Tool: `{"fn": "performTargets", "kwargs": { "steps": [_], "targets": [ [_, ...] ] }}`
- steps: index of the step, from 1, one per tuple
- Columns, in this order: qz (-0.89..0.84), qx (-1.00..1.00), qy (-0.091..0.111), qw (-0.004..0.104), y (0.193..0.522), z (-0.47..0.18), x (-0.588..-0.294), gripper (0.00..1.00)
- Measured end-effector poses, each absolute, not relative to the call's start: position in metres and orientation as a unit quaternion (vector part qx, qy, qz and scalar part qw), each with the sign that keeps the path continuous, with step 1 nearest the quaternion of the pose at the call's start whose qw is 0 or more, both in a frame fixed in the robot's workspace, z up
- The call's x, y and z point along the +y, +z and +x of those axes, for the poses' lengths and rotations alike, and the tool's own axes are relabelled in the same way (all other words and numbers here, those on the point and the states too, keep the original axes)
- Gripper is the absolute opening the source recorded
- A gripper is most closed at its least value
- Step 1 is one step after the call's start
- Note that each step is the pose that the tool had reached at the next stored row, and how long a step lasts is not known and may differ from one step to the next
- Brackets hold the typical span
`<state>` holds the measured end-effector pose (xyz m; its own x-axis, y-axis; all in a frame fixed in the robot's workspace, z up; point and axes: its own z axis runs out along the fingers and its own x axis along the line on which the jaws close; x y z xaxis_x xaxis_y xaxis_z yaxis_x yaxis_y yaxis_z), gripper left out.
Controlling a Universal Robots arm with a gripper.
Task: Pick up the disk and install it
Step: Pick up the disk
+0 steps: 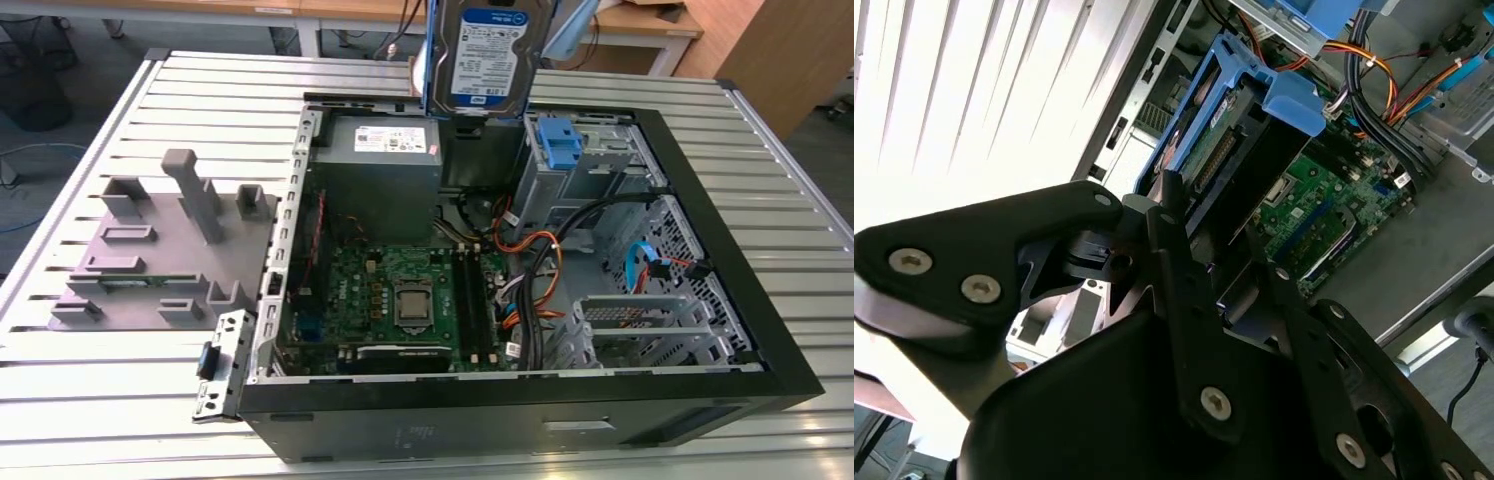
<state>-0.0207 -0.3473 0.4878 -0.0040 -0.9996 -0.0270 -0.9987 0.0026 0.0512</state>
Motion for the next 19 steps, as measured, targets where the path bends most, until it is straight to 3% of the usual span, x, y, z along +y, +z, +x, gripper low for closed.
{"fn": "performTargets", "kwargs": {
  "steps": [19],
  "targets": [
    [0.706,-0.708,-0.028,0.009,0.488,-0.021,-0.365,0.35]
  ]
}}
